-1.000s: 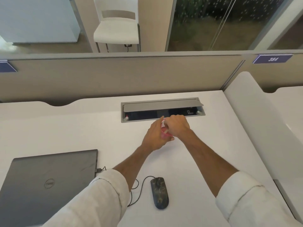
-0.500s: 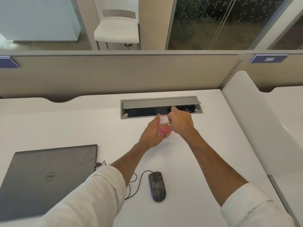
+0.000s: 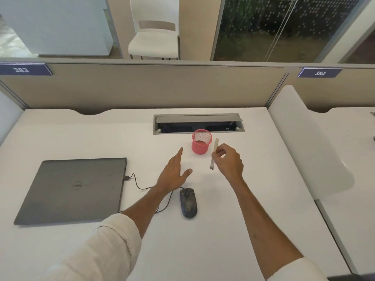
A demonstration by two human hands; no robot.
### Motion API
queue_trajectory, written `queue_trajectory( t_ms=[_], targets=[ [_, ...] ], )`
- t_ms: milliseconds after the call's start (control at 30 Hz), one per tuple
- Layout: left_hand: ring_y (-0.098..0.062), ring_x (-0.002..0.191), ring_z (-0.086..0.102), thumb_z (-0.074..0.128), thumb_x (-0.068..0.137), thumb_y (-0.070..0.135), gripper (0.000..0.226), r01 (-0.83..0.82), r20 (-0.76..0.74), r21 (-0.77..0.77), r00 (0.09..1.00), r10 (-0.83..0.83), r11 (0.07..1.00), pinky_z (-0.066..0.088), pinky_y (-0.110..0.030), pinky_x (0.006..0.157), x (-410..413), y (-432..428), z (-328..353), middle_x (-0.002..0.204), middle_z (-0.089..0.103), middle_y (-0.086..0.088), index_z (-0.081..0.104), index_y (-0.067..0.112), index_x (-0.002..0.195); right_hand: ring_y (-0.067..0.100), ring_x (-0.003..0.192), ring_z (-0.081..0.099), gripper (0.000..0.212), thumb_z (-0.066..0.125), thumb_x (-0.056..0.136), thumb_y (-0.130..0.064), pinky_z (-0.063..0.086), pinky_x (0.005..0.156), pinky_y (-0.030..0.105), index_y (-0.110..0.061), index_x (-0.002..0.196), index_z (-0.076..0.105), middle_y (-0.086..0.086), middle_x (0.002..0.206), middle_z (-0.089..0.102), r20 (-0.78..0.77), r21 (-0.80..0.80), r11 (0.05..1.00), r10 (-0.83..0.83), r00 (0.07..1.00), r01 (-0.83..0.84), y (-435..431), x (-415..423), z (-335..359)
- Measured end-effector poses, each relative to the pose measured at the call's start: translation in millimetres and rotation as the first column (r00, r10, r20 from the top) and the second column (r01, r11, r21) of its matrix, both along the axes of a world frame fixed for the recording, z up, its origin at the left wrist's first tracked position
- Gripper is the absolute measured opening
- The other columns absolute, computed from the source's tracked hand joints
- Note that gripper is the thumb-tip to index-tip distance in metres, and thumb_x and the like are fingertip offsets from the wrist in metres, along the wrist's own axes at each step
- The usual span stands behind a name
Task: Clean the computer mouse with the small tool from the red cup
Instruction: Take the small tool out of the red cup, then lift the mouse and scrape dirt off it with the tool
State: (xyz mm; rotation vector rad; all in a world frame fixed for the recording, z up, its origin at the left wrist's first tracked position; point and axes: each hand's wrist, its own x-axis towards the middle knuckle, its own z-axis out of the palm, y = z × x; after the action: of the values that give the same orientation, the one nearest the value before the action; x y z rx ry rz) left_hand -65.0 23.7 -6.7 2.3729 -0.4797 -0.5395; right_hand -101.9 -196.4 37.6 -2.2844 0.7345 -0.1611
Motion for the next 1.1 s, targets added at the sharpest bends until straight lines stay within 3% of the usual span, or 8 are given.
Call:
queue_trajectory(
  t_ms=[133, 200, 300, 567, 800, 1100],
  targets=[
    [-0.023, 0.172, 0.017, 0.054, 0.113, 0.05, 0.088, 0.016, 0.022, 0.043, 1.0, -0.017, 0.999, 0.023, -0.045, 0.139, -33, 13, 1, 0.186, 0.012, 0.001, 0.001, 0.021, 0.178, 0.023, 0.098, 0.072, 0.009, 0.075, 0.095, -0.029, 0.053, 0.081, 0.041, -0.02, 0.098, 0.077, -0.006, 0.099, 0.08, 0.019, 0.245, 0.969, -0.048, 0.999, 0.042, 0, -30, -9],
    [-0.022, 0.172, 0.016, 0.055, 0.112, 0.053, 0.089, 0.028, 0.017, 0.055, 0.999, -0.029, 0.998, 0.02, -0.043, 0.139, -49, 18, 0, 0.186, 0.014, 0.002, 0.004, 0.022, 0.178, 0.022, 0.094, 0.072, 0.01, 0.073, 0.096, -0.027, 0.056, 0.083, 0.044, -0.021, 0.093, 0.079, -0.005, 0.095, 0.082, 0.042, 0.36, 0.93, -0.087, 0.995, 0.066, 1, -45, -14],
    [-0.02, 0.173, 0.014, 0.062, 0.106, 0.061, 0.098, 0.069, -0.01, 0.069, 0.998, -0.069, 0.995, 0.017, -0.041, 0.14, -71, 27, -5, 0.186, 0.015, 0.003, 0.006, 0.025, 0.178, 0.016, 0.078, 0.062, 0.016, 0.069, 0.101, -0.028, 0.047, 0.074, 0.04, -0.02, 0.09, 0.078, -0.006, 0.086, 0.084, 0.054, 0.481, 0.872, -0.133, 0.99, 0.091, 4, -65, -23],
    [-0.018, 0.173, 0.008, 0.083, 0.084, 0.073, 0.128, 0.067, 0.045, 0.187, 0.996, -0.076, 0.98, 0.013, -0.037, 0.14, -106, 39, -23, 0.185, 0.015, 0.002, 0.012, 0.02, 0.177, 0.023, 0.057, 0.052, 0.018, 0.071, 0.103, -0.021, 0.037, 0.052, 0.03, -0.004, 0.099, 0.076, 0.008, 0.096, 0.085, 0.0, 0.626, 0.767, -0.181, 0.983, 0.142, 3, -111, -54],
    [-0.02, 0.174, 0.001, 0.084, 0.076, 0.08, 0.14, 0.15, 0.066, 0.299, 0.982, -0.177, 0.942, 0.005, -0.041, 0.142, -105, 34, -27, 0.185, 0.009, 0.0, 0.01, 0.015, 0.176, 0.021, 0.055, 0.054, 0.016, 0.072, 0.103, -0.019, 0.038, 0.051, 0.03, -0.003, 0.102, 0.078, 0.007, 0.096, 0.086, -0.078, 0.668, 0.717, -0.198, 0.977, 0.198, -1, -127, -71],
    [-0.02, 0.174, -0.008, 0.074, 0.083, 0.084, 0.137, 0.18, 0.074, 0.407, 0.971, -0.229, 0.895, -0.005, -0.043, 0.141, -100, 31, -28, 0.186, -0.001, -0.002, 0.004, 0.014, 0.177, 0.019, 0.055, 0.056, 0.013, 0.071, 0.105, -0.018, 0.04, 0.05, 0.028, -0.008, 0.103, 0.08, 0.004, 0.093, 0.086, -0.105, 0.7, 0.679, -0.209, 0.972, 0.221, 5, -125, -75]
  ],
)
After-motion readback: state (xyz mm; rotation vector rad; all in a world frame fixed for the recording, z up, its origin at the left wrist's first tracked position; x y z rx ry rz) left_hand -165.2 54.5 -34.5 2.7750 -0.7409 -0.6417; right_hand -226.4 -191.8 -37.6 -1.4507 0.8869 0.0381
